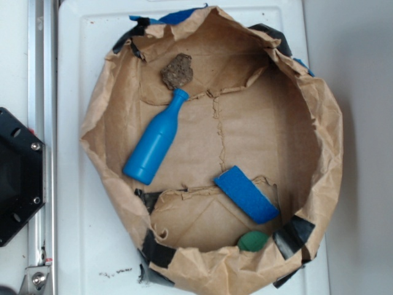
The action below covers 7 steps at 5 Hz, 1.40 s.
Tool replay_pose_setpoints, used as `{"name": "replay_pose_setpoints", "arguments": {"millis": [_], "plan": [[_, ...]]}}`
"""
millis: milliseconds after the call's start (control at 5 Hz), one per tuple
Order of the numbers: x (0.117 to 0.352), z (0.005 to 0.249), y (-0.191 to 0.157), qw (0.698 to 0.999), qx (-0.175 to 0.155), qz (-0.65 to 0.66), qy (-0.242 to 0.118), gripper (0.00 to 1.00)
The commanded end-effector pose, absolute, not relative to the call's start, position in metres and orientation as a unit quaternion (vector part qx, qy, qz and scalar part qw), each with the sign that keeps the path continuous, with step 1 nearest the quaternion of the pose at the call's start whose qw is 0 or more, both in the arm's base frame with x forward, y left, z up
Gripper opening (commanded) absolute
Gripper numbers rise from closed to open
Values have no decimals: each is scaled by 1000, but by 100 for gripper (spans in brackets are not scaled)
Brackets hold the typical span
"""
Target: Grab the rock.
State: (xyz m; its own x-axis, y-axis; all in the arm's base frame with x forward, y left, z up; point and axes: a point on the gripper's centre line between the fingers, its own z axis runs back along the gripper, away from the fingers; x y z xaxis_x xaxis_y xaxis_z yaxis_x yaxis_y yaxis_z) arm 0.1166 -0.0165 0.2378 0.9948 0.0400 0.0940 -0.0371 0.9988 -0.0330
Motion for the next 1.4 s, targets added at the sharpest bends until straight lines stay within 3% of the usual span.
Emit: {"name": "replay_pose_setpoints", "arguments": {"millis": [0, 200, 400, 600, 800, 1200], "plan": [[117, 238, -17, 999, -16, 19, -47, 100], [163, 243, -16, 998, -17, 29, -59, 100], [201, 237, -14, 997, -9, 40, -68, 100], [229, 223, -4, 994, -24, 74, -77, 100], [255, 181, 24, 976, -46, 200, -75, 100], [255, 181, 24, 976, -46, 200, -75, 100]]}}
